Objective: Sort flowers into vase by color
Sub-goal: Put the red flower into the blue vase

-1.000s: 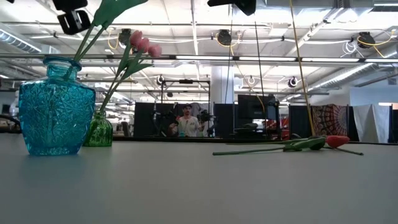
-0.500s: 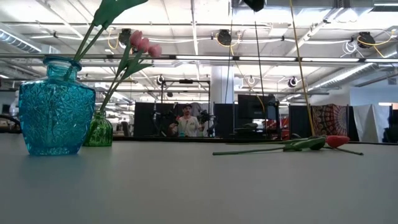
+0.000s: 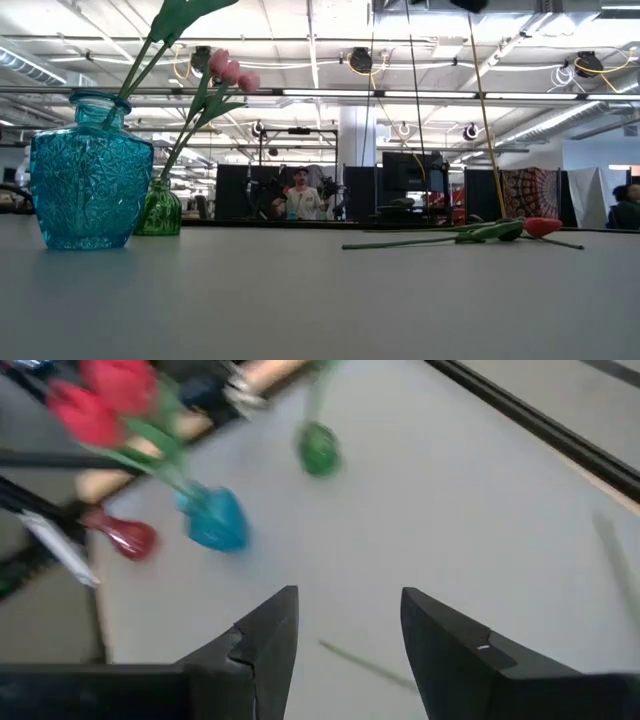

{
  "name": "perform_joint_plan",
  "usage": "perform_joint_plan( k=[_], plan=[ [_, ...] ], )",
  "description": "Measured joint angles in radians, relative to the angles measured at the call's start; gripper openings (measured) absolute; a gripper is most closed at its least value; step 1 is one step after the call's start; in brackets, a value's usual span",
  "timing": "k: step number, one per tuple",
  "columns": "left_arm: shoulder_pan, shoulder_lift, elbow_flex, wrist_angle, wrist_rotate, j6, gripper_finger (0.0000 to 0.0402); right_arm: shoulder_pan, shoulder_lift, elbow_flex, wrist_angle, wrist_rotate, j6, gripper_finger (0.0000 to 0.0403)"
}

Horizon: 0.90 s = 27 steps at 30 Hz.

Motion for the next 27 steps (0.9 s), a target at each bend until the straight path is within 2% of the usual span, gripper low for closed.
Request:
perform_joint_plan(
  k=[4,10,20,27],
  plan=[
    [0.001,0.006,0.039,-0.026,-0.062,0.059,0.0138,-0.001,-0.047,0.0,-0.181,0.057,0.046,0.0169],
    [0.001,0.009,0.052,-0.082,-0.123,0.064,0.0138,-0.008,-0.081,0.0,-0.425,0.157,0.066,0.0169],
    [0.001,0.01,0.052,-0.218,-0.141,0.056,0.0138,-0.154,-0.048,0.0,-0.591,0.147,-0.071,0.0169],
    [0.001,0.011,0.052,-0.335,-0.141,0.053,0.0138,-0.325,-0.016,-0.02,-0.596,0.024,-0.238,0.0169]
  ],
)
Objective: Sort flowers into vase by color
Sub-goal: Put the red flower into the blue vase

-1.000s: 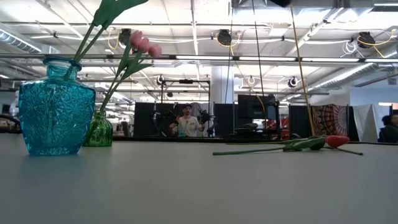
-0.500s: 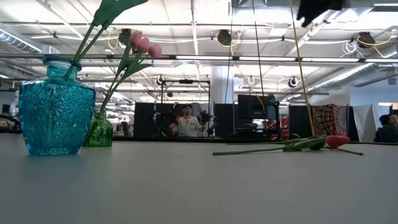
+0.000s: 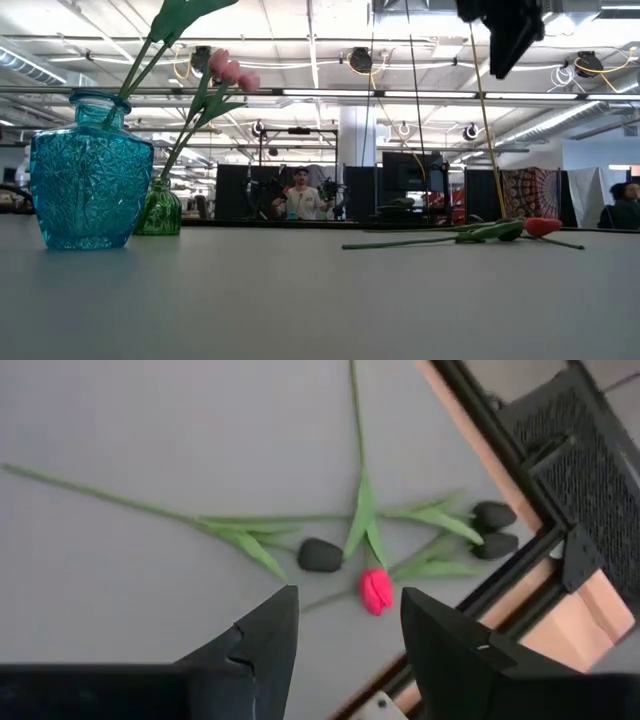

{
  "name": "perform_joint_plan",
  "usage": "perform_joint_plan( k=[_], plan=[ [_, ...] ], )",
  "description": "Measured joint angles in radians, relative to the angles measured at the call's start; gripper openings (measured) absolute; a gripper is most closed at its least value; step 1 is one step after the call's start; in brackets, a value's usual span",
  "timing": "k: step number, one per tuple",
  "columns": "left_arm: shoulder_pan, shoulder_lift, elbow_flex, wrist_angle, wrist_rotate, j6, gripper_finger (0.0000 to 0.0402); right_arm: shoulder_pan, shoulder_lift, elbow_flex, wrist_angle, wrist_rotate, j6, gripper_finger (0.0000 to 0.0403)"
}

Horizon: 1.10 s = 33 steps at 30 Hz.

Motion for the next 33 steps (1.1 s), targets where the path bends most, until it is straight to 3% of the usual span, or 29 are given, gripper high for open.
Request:
perform_joint_plan(
  k=[9,14,24,33],
  plan=[
    [0.0,0.022,0.004,-0.14,0.0,-0.077,0.0138,-0.19,0.001,-0.162,0.01,-0.102,-0.143,0.0169],
    [0.001,0.058,0.023,-0.183,-0.012,-0.074,0.0138,-0.254,0.001,-0.271,0.1,-0.143,-0.18,0.0169],
    [0.001,0.07,0.024,-0.181,-0.052,-0.075,0.0138,-0.327,0.001,-0.489,0.343,-0.162,-0.08,0.0169],
    [0.001,0.07,0.024,-0.18,-0.092,-0.083,0.0138,-0.384,0.031,-0.586,0.424,-0.166,-0.009,0.0169]
  ],
)
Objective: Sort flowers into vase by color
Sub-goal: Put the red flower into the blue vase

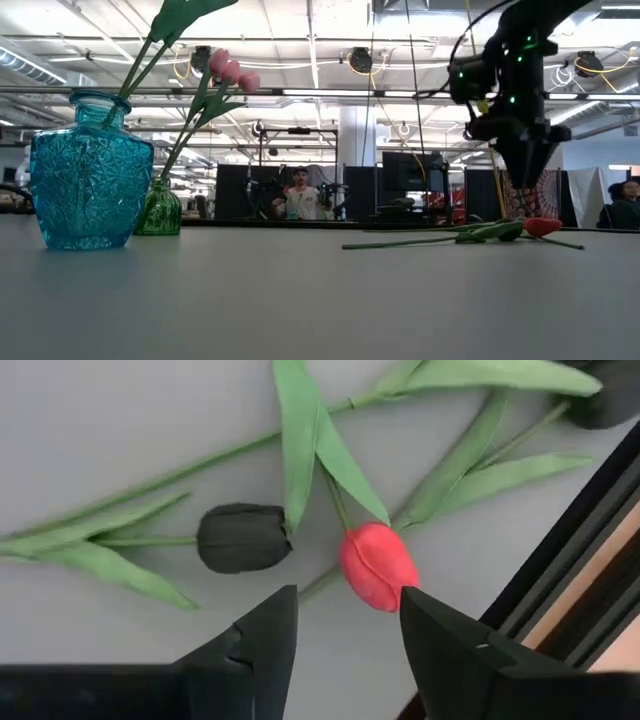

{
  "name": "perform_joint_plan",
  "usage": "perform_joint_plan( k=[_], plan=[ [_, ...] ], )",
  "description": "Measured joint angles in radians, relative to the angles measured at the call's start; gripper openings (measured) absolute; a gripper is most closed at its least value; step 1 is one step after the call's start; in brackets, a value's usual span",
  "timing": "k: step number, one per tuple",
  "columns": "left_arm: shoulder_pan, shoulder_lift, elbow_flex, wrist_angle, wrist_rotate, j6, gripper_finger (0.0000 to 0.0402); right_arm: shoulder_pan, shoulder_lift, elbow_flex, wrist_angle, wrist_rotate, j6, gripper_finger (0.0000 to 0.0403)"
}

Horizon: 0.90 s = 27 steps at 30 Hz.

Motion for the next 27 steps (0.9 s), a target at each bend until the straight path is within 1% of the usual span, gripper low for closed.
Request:
perform_joint_plan(
  k=[4,10,16,20,27],
  plan=[
    [0.0,0.0,0.0,0.003,-0.015,-0.04,0.0138,-0.014,0.056,-0.006,0.057,-0.043,-0.089,0.0169],
    [0.0,0.005,0.0,0.029,-0.023,-0.048,0.0138,-0.041,0.169,-0.006,0.101,-0.045,-0.176,0.0169],
    [0.0,0.02,0.0,0.047,-0.031,-0.049,0.0138,-0.065,0.265,-0.006,0.137,-0.031,-0.238,0.0169],
    [0.0,0.034,0.0,0.046,-0.031,-0.075,0.0138,-0.066,0.298,-0.006,0.168,0.031,-0.247,0.0169],
    [0.0,0.055,0.0,0.045,-0.031,-0.075,0.0138,-0.065,0.34,-0.006,0.2,0.029,-0.269,0.0169]
  ],
)
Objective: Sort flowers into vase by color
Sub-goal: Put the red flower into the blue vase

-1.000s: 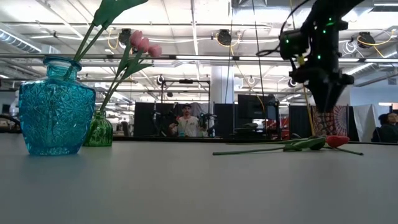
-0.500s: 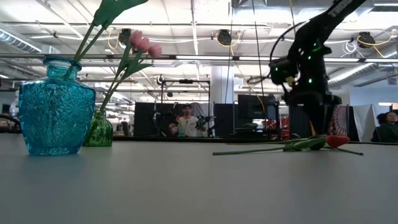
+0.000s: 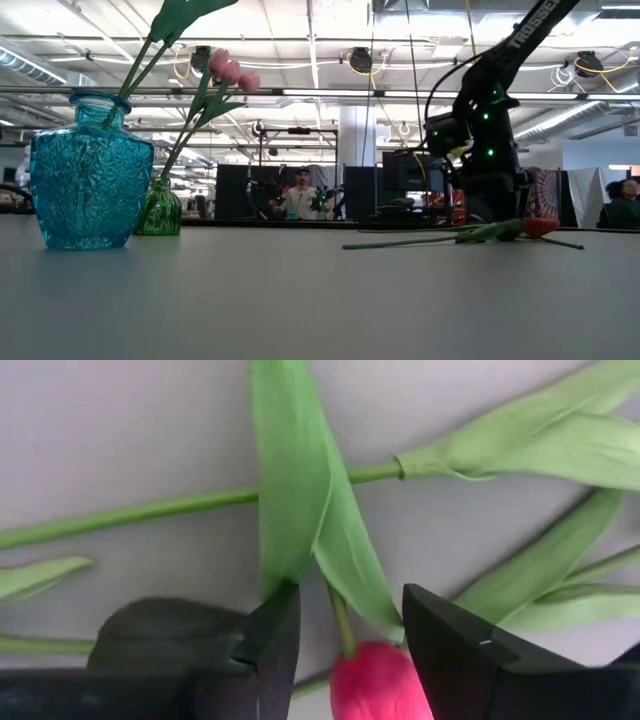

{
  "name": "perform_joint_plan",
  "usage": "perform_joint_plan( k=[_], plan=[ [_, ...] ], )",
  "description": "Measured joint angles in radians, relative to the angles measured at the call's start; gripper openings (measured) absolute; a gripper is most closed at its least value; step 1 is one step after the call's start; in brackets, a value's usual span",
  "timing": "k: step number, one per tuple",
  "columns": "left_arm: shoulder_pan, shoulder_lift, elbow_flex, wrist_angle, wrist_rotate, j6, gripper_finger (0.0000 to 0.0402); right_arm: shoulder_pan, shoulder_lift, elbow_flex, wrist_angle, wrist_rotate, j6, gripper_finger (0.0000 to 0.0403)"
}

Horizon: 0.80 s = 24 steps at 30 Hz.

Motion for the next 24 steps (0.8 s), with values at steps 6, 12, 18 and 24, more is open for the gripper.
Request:
perform_joint_plan(
  k=[6,12,18,24],
  plan=[
    [0.0,0.004,0.0,0.0,0.0,0.0,0.0138,0.0,0.021,0.001,0.006,-0.001,-0.007,0.0153],
    [0.0,0.004,0.0,-0.001,0.0,0.001,0.0138,0.0,0.022,0.001,0.003,0.001,-0.002,0.0078],
    [0.0,0.004,0.0,-0.015,-0.001,0.003,0.0138,0.0,0.023,0.0,-0.021,0.007,0.001,0.0008],
    [0.0,0.004,0.0,-0.016,-0.002,0.011,0.0138,0.003,0.01,0.001,-0.07,0.007,0.001,0.0004]
  ],
)
